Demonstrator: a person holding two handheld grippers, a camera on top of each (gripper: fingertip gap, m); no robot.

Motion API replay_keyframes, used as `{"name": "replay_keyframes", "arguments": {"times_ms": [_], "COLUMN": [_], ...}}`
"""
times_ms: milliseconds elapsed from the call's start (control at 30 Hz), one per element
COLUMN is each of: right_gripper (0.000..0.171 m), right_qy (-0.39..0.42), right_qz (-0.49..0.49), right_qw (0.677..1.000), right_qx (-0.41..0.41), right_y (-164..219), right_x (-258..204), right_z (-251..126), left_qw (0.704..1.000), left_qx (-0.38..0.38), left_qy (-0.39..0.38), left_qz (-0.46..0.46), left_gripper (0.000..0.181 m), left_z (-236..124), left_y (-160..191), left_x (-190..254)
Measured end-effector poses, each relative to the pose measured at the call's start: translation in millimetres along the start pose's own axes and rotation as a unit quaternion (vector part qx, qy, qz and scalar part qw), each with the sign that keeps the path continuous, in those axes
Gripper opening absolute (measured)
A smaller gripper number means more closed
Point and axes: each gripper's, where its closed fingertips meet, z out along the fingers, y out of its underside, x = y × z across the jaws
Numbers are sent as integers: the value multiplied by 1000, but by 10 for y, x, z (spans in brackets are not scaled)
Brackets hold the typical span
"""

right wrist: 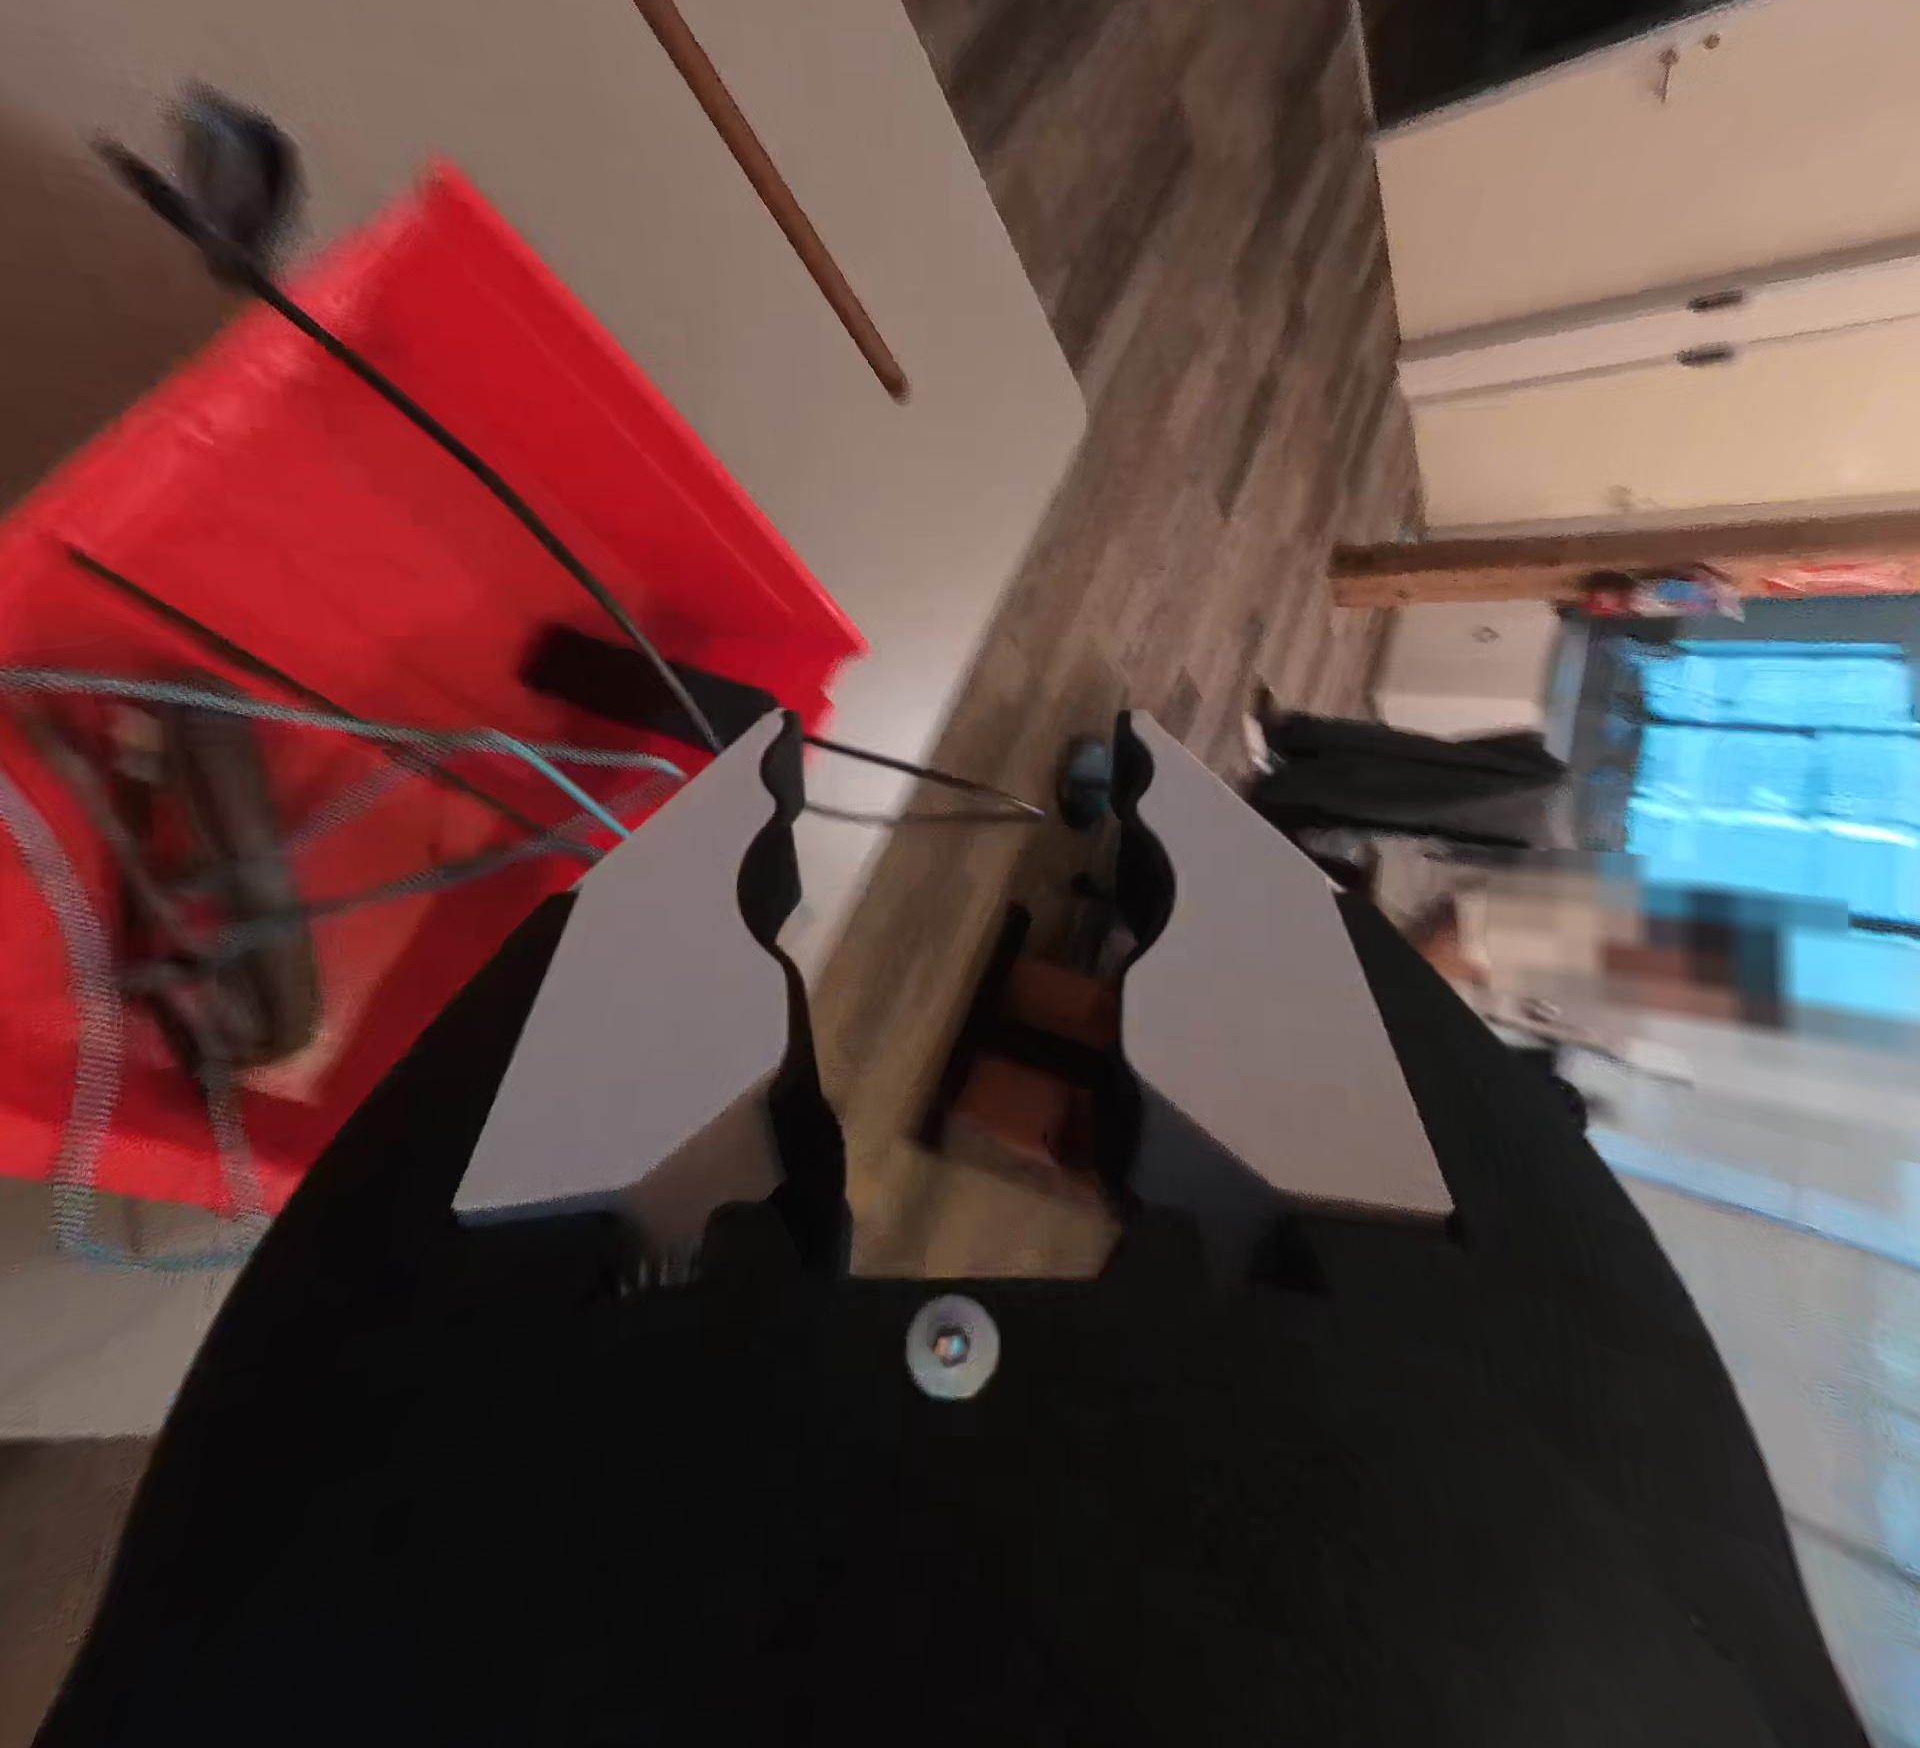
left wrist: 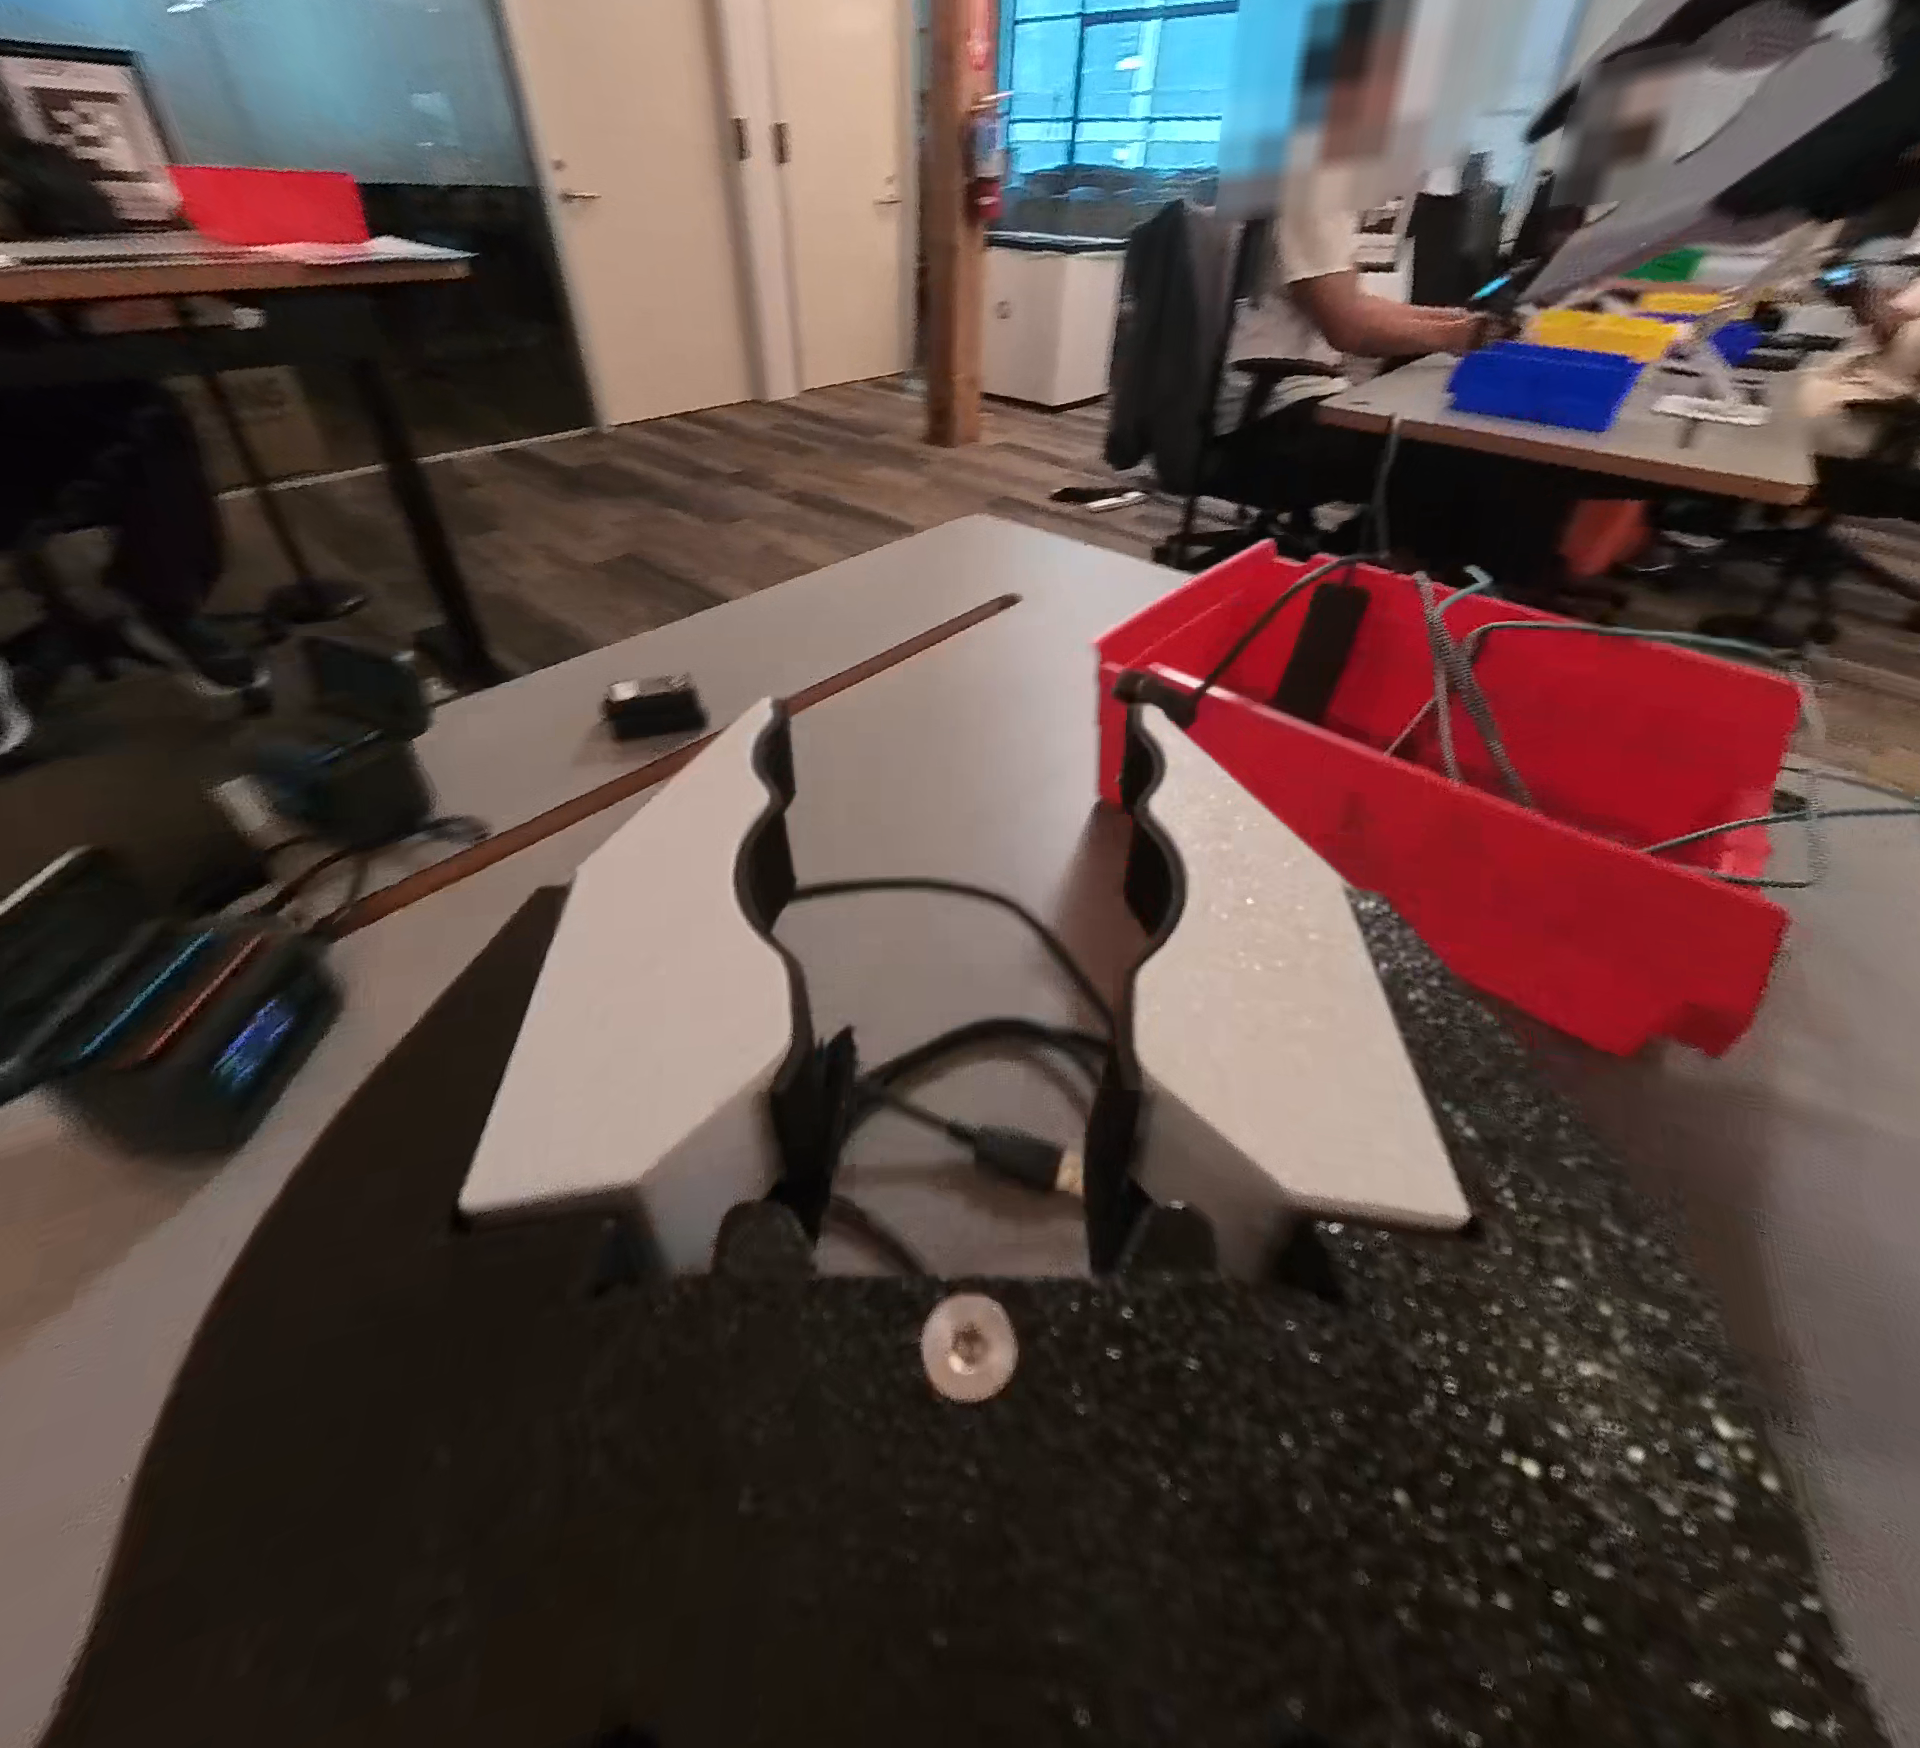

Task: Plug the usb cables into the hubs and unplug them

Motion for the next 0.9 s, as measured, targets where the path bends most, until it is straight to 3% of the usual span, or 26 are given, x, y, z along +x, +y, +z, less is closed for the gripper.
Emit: {"name": "replay_keyframes", "arguments": {"times_ms": [100,200,267,433,600,800,900], "right_gripper": [55,55,56,57,58,59,58], "right_qy": [-84,-191,-234,-229,-259,-305,-343], "right_qz": [79,151,167,194,238,261,308], "right_qw": [979,898,850,821,796,809,768], "right_qx": [170,366,441,486,492,430,445], "right_y": [-636,-1398,-1754,-2222,-2323,-2259,-2269], "right_x": [-395,-991,-1412,-2223,-2885,-3158,-3097], "right_z": [-313,-845,-1032,-634,-140,219,153], "left_qw": [998,994,992,990,981,953,950], "left_qx": [-2,-1,-12,-58,-156,-275,-288], "left_qy": [-62,-113,-128,-129,-111,-125,-116], "left_qz": [6,-2,-16,-25,-10,6,-17], "left_gripper": [59,57,57,57,61,72,78], "left_z": [-341,-606,-687,-686,-585,-478,-447], "left_y": [132,325,506,934,1357,1872,1965], "left_x": [-277,-541,-664,-795,-716,-712,-700]}}
